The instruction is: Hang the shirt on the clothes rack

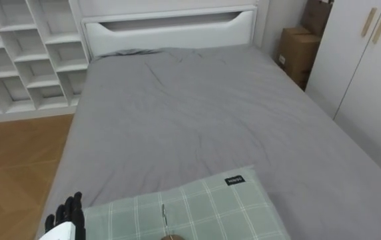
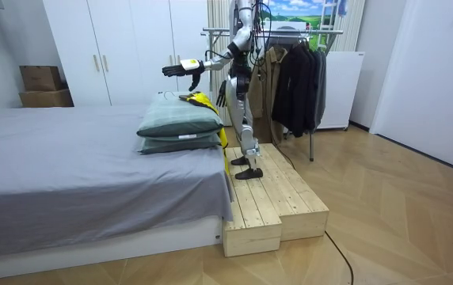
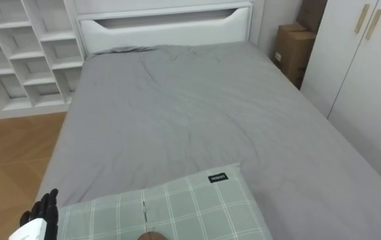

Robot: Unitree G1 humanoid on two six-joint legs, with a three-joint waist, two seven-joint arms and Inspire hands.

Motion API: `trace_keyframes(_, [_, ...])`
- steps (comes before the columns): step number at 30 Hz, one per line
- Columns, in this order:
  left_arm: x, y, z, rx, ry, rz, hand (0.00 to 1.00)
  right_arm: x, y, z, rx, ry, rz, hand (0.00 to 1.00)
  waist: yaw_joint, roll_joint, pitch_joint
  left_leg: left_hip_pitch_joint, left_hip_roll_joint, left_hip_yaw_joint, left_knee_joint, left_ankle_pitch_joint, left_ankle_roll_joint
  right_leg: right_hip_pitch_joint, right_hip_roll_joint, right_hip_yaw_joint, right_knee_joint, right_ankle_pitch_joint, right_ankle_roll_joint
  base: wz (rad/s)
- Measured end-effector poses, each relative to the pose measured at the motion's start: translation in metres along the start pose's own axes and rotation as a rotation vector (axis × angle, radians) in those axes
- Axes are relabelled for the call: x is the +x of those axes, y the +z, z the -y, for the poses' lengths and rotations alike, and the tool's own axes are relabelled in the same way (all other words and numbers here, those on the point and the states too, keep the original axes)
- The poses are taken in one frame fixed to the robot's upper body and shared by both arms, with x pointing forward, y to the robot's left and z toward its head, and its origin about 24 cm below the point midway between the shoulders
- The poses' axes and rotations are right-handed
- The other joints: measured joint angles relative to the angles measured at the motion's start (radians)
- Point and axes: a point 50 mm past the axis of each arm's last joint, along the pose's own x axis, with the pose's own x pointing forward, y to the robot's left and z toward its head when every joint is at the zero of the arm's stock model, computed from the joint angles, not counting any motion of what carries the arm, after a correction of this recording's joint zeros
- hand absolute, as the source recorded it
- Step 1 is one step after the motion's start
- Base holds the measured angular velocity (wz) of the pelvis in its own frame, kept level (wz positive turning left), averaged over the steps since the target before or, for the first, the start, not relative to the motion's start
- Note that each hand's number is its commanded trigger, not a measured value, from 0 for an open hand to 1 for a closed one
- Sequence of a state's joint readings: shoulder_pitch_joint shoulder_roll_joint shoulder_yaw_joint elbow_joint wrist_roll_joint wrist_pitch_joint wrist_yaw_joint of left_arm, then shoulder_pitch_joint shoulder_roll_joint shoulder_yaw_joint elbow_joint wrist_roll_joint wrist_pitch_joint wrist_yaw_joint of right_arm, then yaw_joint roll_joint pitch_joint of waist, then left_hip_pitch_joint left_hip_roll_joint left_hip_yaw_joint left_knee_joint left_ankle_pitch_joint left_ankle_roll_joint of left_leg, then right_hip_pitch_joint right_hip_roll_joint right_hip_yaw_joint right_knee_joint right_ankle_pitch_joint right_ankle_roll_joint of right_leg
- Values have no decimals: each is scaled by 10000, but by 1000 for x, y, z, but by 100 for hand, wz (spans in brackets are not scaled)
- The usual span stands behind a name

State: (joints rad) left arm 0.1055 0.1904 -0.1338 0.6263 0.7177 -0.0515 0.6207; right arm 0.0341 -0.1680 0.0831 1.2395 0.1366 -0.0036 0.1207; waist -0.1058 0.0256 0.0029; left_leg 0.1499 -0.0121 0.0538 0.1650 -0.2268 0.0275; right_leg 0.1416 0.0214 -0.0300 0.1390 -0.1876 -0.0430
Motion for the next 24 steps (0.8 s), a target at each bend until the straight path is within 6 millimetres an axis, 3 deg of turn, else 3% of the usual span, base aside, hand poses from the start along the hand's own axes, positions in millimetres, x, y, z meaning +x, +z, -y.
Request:
trace_keyframes(10, [4, 11, 3, -21, -298, 410, 0, 1, 5, -1, -339, -127, 145, 0, -75, 11, 1, -90, 8, 192, 5, 3, 4, -115, -4, 142, -24, 0, 0, -3])
trace_keyframes(15, [8, 15, 2, 63, -401, 606, 0, 1, 6, -2, -259, -108, 220, 0, -312, 13, -2, -162, 12, 221, 4, 3, 5, -210, -7, 149, 2, 25, 20, -1])
trace_keyframes(24, [7, 16, 5, 785, -709, 904, 0, 1, 6, -2, -295, -51, 229, 0, -271, -53, 3, -132, 8, 263, -20, 3, 5, -199, 3, 271, 22, 55, 41, 0])
